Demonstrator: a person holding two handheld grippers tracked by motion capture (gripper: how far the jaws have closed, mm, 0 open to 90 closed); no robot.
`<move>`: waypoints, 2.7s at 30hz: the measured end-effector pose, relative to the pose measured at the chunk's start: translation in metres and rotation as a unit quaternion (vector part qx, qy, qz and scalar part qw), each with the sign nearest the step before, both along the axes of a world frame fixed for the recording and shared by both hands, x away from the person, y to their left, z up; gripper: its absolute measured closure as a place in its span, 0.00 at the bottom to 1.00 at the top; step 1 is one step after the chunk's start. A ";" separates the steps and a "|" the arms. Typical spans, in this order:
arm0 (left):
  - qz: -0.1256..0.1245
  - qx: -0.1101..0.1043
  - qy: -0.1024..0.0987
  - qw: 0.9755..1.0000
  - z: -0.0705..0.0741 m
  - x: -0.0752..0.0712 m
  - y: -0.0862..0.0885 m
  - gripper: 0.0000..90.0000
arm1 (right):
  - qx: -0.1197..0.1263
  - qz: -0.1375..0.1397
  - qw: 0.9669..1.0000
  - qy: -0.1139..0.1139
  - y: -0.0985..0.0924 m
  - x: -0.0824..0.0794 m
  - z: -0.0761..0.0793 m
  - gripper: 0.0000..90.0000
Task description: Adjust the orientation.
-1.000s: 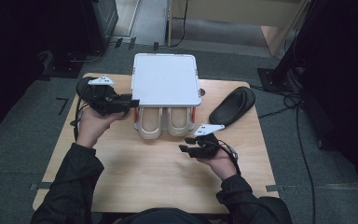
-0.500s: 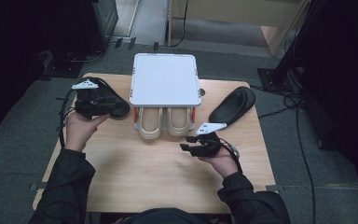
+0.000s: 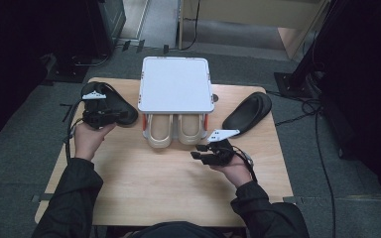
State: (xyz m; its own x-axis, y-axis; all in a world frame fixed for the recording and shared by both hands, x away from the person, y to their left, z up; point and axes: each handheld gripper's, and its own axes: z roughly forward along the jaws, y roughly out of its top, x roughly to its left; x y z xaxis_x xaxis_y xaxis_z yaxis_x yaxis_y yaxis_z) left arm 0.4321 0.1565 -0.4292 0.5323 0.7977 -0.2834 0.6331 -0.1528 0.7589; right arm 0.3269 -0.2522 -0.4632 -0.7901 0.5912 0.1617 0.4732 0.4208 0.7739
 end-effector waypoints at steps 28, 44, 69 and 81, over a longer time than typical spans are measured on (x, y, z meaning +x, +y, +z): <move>0.022 0.009 0.038 0.999 -0.070 0.042 0.000 0.82 | -0.013 -0.004 1.000 0.005 0.005 -0.007 -0.008 0.68; 0.013 0.013 0.053 0.998 -0.067 0.011 0.011 0.85 | -0.001 0.010 1.000 0.007 0.013 0.004 -0.007 0.68; 0.005 0.028 0.082 0.996 -0.058 -0.033 0.021 0.85 | 0.008 0.024 1.000 0.013 0.024 0.015 -0.005 0.71; 0.044 -0.030 0.052 0.997 -0.033 -0.007 0.049 0.76 | 0.005 0.015 1.000 0.019 0.020 0.011 -0.007 0.71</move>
